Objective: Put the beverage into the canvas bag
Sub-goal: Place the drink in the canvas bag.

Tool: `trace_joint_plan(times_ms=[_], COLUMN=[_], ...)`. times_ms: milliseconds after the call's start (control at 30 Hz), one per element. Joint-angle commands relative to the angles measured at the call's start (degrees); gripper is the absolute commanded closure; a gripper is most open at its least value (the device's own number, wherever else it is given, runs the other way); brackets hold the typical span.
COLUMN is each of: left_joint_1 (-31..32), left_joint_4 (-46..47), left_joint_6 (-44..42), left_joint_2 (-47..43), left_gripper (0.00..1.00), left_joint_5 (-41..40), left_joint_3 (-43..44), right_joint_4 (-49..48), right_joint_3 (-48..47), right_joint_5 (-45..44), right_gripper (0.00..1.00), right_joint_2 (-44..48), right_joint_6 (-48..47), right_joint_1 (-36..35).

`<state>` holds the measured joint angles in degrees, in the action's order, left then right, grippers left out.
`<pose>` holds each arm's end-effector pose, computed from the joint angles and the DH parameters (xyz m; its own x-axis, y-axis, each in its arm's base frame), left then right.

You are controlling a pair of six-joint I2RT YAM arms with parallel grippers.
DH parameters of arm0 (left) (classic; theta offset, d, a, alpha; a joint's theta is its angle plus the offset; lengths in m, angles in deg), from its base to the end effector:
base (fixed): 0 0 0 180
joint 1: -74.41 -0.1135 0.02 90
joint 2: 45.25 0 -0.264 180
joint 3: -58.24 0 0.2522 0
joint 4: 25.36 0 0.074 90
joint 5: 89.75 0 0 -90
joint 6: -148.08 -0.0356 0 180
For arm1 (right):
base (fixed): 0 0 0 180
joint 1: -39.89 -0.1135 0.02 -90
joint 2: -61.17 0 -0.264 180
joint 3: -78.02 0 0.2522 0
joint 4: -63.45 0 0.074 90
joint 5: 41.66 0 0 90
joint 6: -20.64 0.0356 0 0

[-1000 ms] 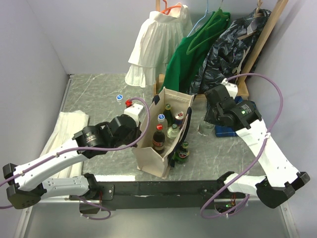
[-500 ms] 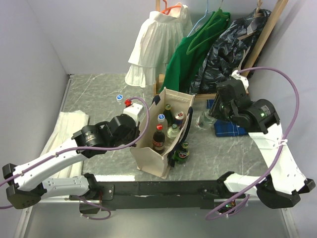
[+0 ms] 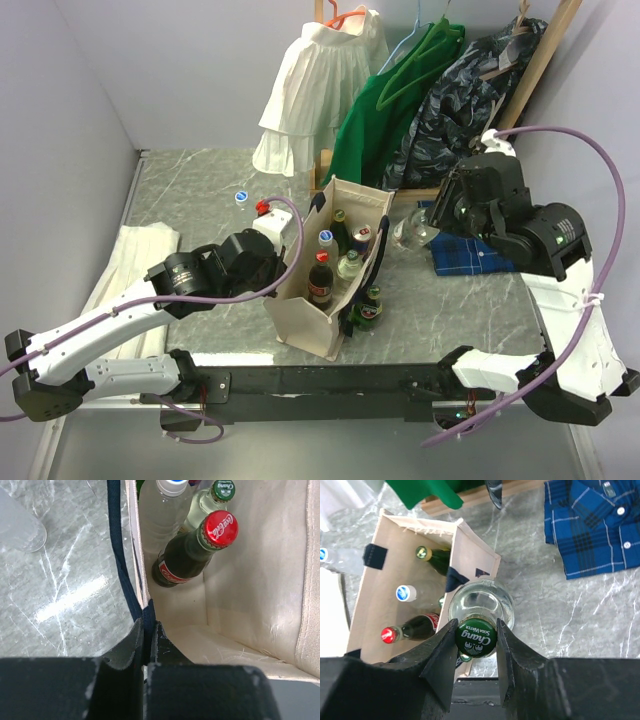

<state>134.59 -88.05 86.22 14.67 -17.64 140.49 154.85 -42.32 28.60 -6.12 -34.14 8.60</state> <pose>0.1105 -0.1708 0.3679 -0.6185 0.1765 -0.7657 0.4735 0.8614 -0.1840 0.1378 0.0697 0.4919 -0.5845 0.2800 -0.7615 0.0913 0.9553 0.2811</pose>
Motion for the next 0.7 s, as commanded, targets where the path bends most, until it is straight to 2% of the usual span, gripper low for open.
trace_joint_plan(times_ms=[0, 367, 667], left_joint_1=[0.3, 1.3, 1.9], left_joint_4=[3.6, 4.7, 5.2], left_joint_6=[-1.2, -1.6, -1.4], left_joint_2=[-2.4, -1.2, -0.7], left_gripper=[0.99, 0.99, 0.99], left_joint_5=[1.5, 2.8, 2.9], left_joint_3=[1.0, 1.1, 0.8], right_joint_4=[-8.2, -11.0, -14.4], right_joint_3=[-5.6, -11.9, -11.7], right_joint_5=[0.7, 6.5, 11.2], right_gripper=[1.00, 1.00, 1.00], right_joint_2=[1.8, 0.1, -0.4], right_joint_6=[-1.6, -4.1, -4.5], right_joint_1=[0.1, -0.1, -1.1])
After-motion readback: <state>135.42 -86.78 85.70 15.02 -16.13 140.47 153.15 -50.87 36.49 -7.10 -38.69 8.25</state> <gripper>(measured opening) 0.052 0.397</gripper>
